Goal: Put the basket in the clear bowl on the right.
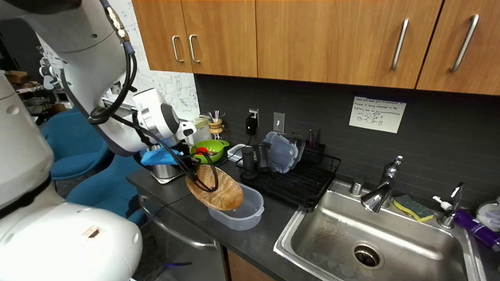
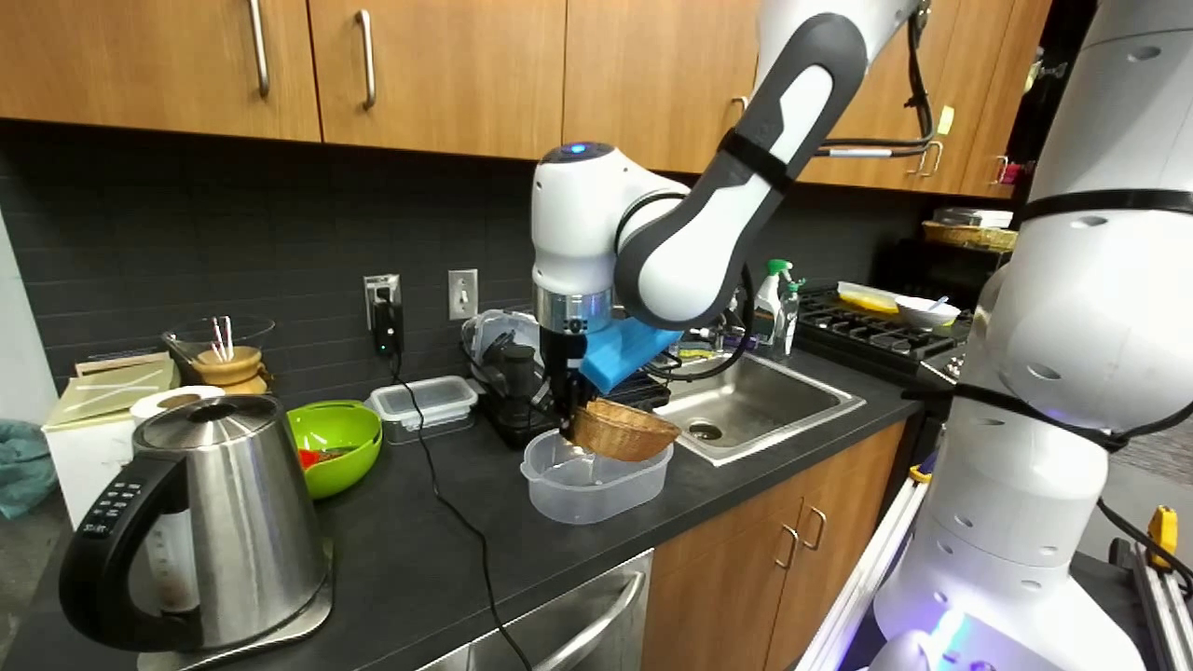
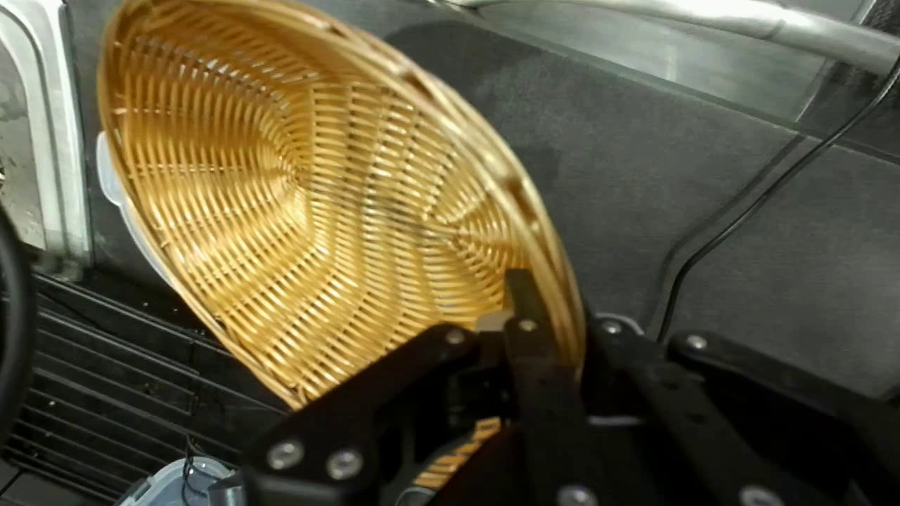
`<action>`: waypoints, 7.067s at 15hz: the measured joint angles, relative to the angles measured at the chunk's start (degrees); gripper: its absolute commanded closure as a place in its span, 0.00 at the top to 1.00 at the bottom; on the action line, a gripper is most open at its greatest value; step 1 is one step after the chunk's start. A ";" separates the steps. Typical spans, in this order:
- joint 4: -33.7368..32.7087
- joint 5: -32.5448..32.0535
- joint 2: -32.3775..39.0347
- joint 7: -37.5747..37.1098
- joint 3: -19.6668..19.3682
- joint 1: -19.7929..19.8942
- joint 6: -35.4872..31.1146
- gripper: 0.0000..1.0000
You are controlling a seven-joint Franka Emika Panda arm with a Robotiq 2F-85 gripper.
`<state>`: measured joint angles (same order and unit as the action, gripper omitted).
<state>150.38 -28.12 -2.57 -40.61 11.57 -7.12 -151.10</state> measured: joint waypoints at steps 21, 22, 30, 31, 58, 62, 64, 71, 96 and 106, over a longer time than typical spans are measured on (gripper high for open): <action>-0.57 -0.26 5.90 3.08 -5.53 2.36 -9.60 0.02; -0.61 -0.26 6.29 3.18 -5.73 2.50 -10.17 0.02; -1.32 -0.79 7.74 3.25 -6.75 2.53 -12.30 0.02; -1.32 -0.80 7.79 3.26 -6.82 2.53 -12.46 0.02; -1.48 -0.67 9.05 3.11 -7.09 2.49 -13.49 0.50; -1.27 -0.66 9.05 2.81 -7.67 2.62 -13.35 0.78; -0.93 -0.67 9.05 2.85 -8.33 2.89 -13.34 0.67; -0.49 -0.69 9.05 2.90 -8.84 3.30 -13.34 0.78; -0.48 -0.69 9.05 2.90 -8.84 3.30 -13.34 0.78; -0.47 -0.69 9.05 2.90 -8.84 3.30 -13.34 0.78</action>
<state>149.90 -28.82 6.49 -37.71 2.73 -3.81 -164.44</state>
